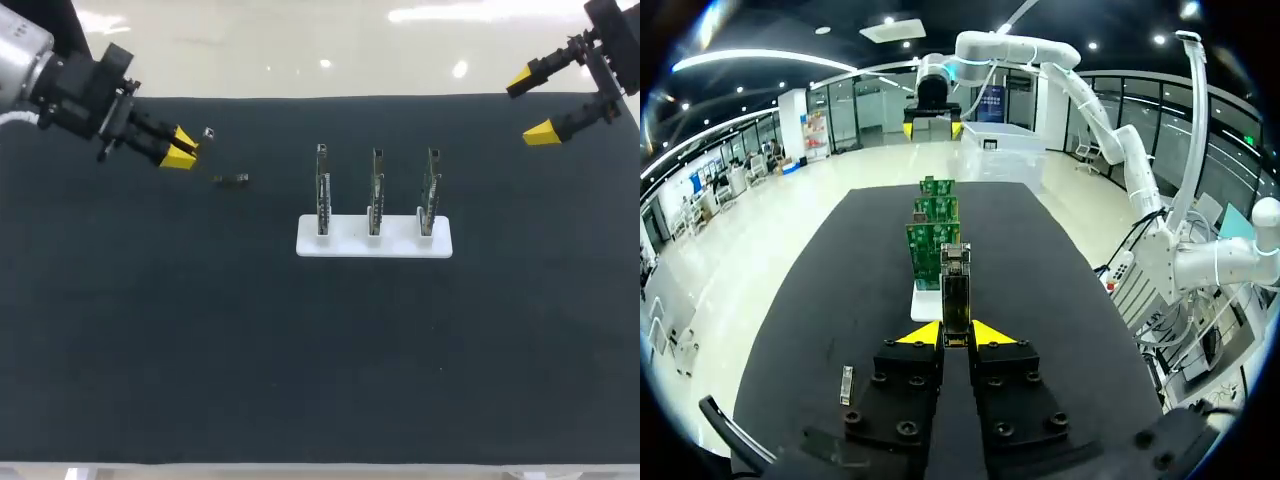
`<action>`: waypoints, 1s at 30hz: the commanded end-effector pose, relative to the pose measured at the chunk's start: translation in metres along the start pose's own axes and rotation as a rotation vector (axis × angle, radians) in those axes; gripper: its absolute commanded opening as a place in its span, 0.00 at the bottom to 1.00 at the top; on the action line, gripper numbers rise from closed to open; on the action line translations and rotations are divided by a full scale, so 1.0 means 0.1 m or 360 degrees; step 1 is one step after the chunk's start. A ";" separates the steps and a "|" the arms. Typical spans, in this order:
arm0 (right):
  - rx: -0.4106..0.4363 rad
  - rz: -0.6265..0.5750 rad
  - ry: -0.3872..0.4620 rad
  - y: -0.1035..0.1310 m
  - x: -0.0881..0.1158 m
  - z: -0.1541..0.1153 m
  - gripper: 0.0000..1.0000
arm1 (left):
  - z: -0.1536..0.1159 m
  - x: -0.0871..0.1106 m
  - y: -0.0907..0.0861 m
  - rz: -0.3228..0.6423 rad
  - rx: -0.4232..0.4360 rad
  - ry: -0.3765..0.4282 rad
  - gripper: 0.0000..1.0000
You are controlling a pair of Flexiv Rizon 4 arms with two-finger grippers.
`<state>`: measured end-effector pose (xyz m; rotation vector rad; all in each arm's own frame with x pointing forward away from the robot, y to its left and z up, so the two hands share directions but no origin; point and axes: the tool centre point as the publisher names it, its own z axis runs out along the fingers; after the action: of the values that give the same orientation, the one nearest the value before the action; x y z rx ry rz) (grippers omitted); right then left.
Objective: Pick up the optical module with the left hand, and insert it into the network port with the right hand.
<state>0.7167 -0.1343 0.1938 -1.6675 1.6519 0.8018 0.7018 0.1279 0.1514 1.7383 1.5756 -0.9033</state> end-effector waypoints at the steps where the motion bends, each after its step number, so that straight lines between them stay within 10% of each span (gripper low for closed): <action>1: -0.0001 0.0000 0.0000 -0.01 0.00 0.00 1.00 | -0.01 0.03 0.02 0.0003 0.0008 -0.0029 0.00; 16: -0.0001 0.0000 0.0000 -0.01 0.00 0.00 1.00 | -0.01 0.03 0.02 0.0003 0.0008 -0.0029 0.00; 23: -0.0001 0.0000 0.0000 -0.01 0.00 0.00 1.00 | -0.04 -0.24 -0.10 0.0126 0.0060 -0.0536 0.00; 30: -0.0001 0.0000 0.0000 -0.01 0.00 0.00 1.00 | 0.15 -0.66 -0.12 0.0085 -0.0018 -0.0781 0.00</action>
<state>0.7167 -0.1343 0.1938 -1.6675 1.6519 0.8017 0.6912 0.0927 0.2022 1.5082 1.2464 -1.1679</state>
